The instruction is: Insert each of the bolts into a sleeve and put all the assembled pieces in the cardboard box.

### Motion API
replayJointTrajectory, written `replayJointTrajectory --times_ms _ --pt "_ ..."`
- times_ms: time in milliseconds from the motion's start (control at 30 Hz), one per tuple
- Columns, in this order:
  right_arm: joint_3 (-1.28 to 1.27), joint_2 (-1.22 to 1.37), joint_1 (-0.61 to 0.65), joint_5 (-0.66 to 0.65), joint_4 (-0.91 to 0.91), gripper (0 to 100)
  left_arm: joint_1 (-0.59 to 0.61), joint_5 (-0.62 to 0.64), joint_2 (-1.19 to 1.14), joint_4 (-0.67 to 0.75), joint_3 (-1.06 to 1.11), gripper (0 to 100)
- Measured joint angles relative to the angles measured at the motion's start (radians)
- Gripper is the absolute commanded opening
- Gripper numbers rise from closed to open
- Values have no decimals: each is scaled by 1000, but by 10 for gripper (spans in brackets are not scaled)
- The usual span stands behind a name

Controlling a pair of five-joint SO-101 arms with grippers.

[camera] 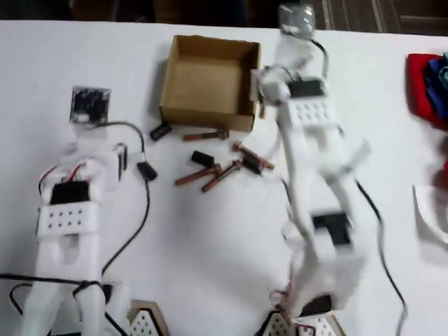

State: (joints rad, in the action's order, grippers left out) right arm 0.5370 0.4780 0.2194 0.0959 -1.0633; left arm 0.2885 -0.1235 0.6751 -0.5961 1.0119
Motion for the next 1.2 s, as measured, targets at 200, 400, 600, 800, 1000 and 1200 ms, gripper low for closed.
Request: replayJointTrajectory --times_ms 200,400,600,800,1000,1200 --pt "835 600 71 6 -83 22 31 0 -2 250 198 146" --pt "984 695 78 6 -23 22 32 0 -2 315 230 146" --pt "936 706 83 6 -12 22 32 0 -2 322 239 146" --pt "875 706 60 6 -34 22 32 0 -2 322 239 146" --pt "872 706 55 -64 -69 25 32 0 -2 322 239 146" --pt "872 706 55 -184 -74 152 32 0 -2 322 239 146"
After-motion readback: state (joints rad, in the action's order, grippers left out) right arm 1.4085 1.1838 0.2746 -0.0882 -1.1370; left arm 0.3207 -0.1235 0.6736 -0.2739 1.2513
